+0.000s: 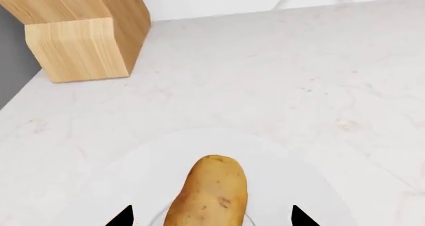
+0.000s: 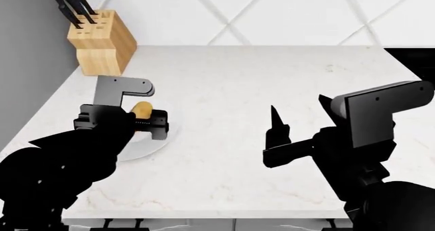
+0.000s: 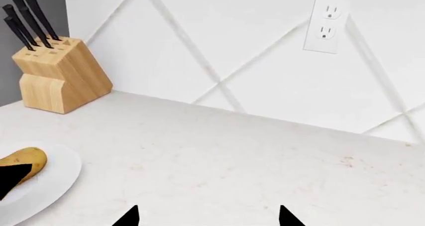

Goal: Place the potato on the top rack of the oven.

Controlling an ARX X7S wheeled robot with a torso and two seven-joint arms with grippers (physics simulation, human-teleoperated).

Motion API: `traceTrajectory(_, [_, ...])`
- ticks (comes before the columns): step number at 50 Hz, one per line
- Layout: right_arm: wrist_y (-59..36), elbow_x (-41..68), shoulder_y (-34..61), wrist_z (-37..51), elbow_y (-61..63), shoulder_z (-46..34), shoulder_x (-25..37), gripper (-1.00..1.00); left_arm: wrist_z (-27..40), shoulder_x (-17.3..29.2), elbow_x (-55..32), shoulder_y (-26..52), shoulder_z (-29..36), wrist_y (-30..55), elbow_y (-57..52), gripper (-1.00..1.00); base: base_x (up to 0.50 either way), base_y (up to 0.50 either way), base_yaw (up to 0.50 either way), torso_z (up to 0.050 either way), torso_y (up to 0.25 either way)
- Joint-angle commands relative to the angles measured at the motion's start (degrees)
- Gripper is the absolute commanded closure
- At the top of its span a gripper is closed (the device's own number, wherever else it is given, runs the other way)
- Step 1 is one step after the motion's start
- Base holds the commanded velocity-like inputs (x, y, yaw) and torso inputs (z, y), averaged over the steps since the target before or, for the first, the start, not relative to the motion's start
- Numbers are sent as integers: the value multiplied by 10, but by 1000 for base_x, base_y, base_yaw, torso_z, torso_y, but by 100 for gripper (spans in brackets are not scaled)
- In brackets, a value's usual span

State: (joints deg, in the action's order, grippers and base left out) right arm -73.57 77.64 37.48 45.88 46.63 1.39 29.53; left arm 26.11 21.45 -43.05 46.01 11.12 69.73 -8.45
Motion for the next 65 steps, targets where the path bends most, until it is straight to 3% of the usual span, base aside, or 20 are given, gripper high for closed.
traceTrajectory(1, [5, -4, 0, 1, -1, -8, 2, -100, -13, 10, -5, -10, 7, -2, 4, -100, 0, 0, 0, 0, 0])
traceTrajectory(31, [15, 11, 2, 14, 5, -14, 14, -100, -2, 11, -10, -13, 8, 3, 15, -100, 0, 0, 0, 0, 0])
traceTrajectory(32, [16, 10, 1, 13, 5, -14, 14, -100, 6, 7, -9, -13, 0, 0, 17, 100, 0, 0, 0, 0, 0])
traceTrajectory(43, [19, 12, 1, 18, 6, -19, 17, -100, 6, 10, -19, -18, -4, 2, 4, 100, 0, 0, 0, 0, 0])
traceTrajectory(65, [17, 42, 20, 63, 28, -30, 21, -100, 62, 14, -142, -27, -143, 65, -142, 100, 0, 0, 0, 0, 1])
